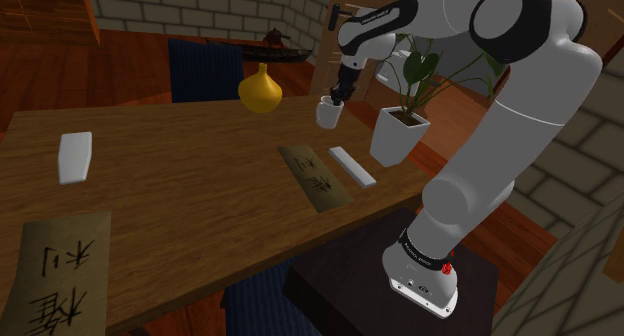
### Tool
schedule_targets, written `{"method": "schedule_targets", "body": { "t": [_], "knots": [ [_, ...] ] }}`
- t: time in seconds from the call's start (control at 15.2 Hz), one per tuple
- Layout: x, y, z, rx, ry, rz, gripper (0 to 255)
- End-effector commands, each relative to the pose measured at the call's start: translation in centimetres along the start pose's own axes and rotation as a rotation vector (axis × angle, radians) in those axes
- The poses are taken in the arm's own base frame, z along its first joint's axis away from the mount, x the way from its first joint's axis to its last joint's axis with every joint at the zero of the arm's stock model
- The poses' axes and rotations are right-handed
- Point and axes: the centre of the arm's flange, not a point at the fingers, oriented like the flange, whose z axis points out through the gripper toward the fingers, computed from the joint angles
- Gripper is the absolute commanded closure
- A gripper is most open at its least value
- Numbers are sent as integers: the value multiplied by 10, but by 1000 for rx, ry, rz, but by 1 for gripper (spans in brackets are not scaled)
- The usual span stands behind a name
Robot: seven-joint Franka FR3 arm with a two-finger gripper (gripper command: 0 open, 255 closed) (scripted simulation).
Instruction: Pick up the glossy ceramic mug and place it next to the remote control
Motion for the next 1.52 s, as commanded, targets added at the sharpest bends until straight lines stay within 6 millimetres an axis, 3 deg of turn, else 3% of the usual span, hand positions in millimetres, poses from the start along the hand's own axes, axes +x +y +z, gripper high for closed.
{"method": "schedule_targets", "body": {
  "t": [0.0,0.4,0.92,0.99,1.32,1.45],
  "knots": [
    [1,0,11,0,1,0,255],
    [0,2,42,0,1,0,255],
    [0,2,42,0,1,0,255],
    [0,2,42,0,1,0,0],
    [0,2,42,0,1,0,0],
    [0,2,16,0,1,0,0]
  ]
}}
